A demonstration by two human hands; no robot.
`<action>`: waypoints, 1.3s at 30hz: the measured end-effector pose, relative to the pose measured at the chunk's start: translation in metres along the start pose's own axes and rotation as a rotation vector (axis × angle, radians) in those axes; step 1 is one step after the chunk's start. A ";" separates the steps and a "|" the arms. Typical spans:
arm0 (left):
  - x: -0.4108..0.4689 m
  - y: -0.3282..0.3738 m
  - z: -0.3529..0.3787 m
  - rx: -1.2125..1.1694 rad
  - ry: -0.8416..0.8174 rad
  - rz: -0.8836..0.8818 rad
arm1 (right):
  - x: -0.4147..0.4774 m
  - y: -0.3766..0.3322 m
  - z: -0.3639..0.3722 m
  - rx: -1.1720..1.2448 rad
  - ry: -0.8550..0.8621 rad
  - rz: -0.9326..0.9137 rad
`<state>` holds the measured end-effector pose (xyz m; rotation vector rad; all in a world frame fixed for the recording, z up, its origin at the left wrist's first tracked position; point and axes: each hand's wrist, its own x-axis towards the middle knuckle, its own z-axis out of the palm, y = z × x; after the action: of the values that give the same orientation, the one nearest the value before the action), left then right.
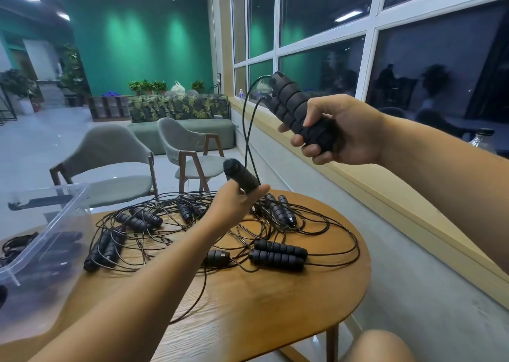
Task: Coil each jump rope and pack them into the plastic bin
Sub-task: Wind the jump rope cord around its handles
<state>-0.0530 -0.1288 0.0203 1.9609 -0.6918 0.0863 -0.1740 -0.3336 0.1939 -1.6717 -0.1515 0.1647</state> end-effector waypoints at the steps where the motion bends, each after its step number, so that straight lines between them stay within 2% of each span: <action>1: 0.003 -0.002 -0.002 0.045 0.043 0.010 | -0.001 0.000 -0.001 -0.006 0.005 0.001; 6: 0.012 -0.005 -0.012 0.130 0.200 0.042 | -0.001 0.000 -0.002 -0.016 0.016 0.013; 12: 0.015 0.002 -0.013 0.066 0.103 -0.014 | 0.000 0.000 -0.009 -0.019 0.054 0.055; 15: 0.011 0.005 -0.013 0.031 0.118 -0.009 | 0.000 0.002 -0.011 0.001 0.061 0.077; 22: 0.016 0.003 -0.012 0.197 0.160 0.057 | 0.000 0.008 -0.005 0.083 -0.006 0.101; 26: 0.018 -0.001 -0.013 0.294 0.166 0.072 | 0.000 0.005 -0.004 0.113 0.014 0.095; 34: 0.024 -0.012 -0.024 -0.318 0.077 -0.282 | -0.006 0.002 -0.002 0.095 -0.036 0.064; 36: 0.023 -0.012 -0.030 -0.450 -0.005 -0.328 | -0.005 0.001 -0.001 0.077 -0.030 0.054; 39: 0.018 -0.013 -0.040 -0.582 -0.220 -0.347 | -0.006 -0.002 -0.003 0.080 -0.012 0.039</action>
<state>-0.0217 -0.0987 0.0353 1.5050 -0.4384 -0.4977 -0.1793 -0.3372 0.1967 -1.5952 -0.1203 0.2079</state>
